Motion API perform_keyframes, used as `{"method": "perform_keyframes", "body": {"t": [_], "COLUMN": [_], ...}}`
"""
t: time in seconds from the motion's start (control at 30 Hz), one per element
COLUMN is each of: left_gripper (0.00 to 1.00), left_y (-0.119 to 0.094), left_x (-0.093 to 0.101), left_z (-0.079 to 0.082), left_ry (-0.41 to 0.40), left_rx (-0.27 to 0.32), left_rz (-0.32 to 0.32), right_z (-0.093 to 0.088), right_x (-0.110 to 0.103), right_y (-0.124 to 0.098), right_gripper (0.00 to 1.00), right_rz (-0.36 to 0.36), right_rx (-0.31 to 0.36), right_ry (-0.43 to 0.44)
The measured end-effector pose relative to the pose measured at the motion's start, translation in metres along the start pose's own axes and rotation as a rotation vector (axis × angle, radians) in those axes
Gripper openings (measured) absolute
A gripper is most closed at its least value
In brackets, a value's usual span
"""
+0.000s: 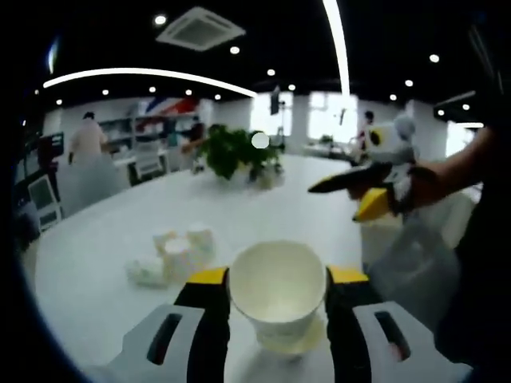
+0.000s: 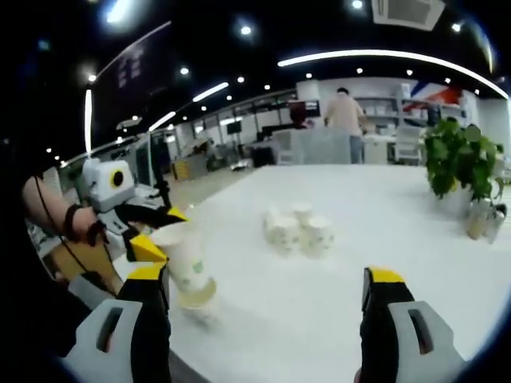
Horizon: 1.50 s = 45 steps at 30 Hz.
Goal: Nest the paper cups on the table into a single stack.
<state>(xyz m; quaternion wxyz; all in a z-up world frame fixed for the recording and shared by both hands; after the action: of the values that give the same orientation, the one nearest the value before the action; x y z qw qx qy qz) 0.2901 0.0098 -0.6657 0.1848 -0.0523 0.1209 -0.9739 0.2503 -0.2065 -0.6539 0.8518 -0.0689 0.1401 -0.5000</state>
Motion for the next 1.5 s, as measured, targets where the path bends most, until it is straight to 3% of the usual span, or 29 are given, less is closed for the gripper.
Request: {"method": "perform_keyframes", "body": {"t": [0.23,0.5,0.97,1.5], "left_gripper": [0.45,0.45,0.46,0.53], "left_y": [0.004,0.014,0.022,0.025], "left_x": [-0.001,0.008,0.009,0.011], "left_z": [-0.011,-0.025,-0.047,-0.060], "left_ry": [-0.015,0.021,0.041,0.036], "left_rx": [-0.007,-0.042,-0.085,-0.131], "left_rz": [0.009,-0.015,-0.003,0.007], "right_z": [-0.003,-0.004,-0.007,-0.007], "right_x": [0.003,0.005,0.010,0.012], "right_y": [-0.002,-0.002,-0.001,0.003], "right_gripper": [0.99,0.99,0.99,0.99], "right_rz": [-0.006,-0.008,-0.009,0.001], "right_rx": [-0.011,-0.018,-0.030,-0.032], "right_ry": [0.004,0.006,0.012,0.014]}}
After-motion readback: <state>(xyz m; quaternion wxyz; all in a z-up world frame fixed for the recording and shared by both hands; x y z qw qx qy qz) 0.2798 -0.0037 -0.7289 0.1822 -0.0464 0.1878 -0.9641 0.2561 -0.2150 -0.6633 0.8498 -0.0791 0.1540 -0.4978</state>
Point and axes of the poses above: the point that each gripper's makers call its tool centre point, and the gripper's own axes: y roughly forward along the fingers, x roughly to its right, z roughly out of its top, the point moved 7 cm from there along -y, roughly backward along the fingers, and after that the axes turned 5 degrees about x, right-handed, at the moved point
